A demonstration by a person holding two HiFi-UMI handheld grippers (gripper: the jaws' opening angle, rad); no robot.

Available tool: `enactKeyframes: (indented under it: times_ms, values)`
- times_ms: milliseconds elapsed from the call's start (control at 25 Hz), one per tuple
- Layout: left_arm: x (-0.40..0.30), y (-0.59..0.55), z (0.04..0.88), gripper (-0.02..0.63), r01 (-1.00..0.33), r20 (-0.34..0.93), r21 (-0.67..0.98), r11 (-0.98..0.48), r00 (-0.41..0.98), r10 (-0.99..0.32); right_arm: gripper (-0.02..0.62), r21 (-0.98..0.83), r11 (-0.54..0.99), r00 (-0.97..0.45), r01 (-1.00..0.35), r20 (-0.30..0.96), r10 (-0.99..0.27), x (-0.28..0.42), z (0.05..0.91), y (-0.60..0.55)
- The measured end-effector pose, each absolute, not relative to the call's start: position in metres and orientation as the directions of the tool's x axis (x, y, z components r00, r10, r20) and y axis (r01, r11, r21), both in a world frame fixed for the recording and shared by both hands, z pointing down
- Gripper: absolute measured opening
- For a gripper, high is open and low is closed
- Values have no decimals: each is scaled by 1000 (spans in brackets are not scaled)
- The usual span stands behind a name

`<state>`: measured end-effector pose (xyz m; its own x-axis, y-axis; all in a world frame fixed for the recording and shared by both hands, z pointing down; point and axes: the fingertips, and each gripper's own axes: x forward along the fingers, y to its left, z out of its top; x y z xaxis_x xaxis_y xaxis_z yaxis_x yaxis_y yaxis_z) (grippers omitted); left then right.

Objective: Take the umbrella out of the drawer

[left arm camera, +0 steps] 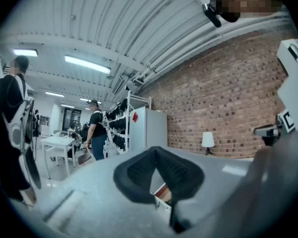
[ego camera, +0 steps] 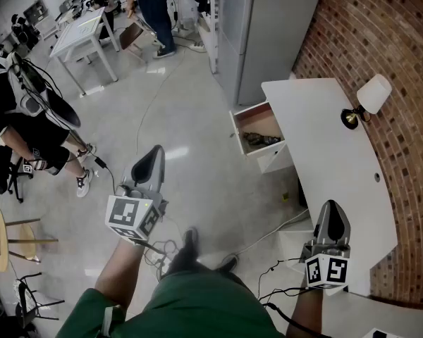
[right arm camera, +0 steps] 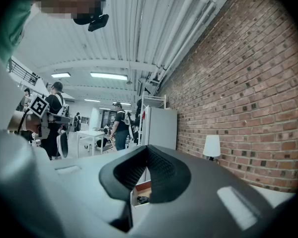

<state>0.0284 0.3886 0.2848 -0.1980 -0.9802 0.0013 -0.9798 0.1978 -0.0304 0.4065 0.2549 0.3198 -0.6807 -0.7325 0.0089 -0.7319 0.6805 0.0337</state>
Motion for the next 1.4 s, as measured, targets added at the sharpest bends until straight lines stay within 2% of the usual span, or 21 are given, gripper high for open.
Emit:
enactKeyframes:
  times_ms: [360, 600, 840, 1200, 1400]
  values:
    - [51, 405, 282, 0, -974, -8, -26, 223, -223, -975, 0, 40, 680, -680, -732, 18, -733, 433, 321, 261]
    - [60, 406, 280, 0, -968, -18, -42, 247, -247, -969, -2, -8, 685, -685, -728, -19, -728, 450, 325, 255]
    - [67, 405, 289, 0, -966, 11, -41, 257, -257, -966, -2, -29, 693, -694, -720, 33, -719, 450, 342, 246]
    - [18, 361, 321, 0, -965, 55, 4, 262, -261, -964, -2, -12, 717, -716, -697, 65, -695, 408, 359, 208]
    - [-36, 313, 319, 0, -971, 42, 19, 238, -238, -970, -3, 14, 688, -680, -725, 141, -719, 364, 358, 159]
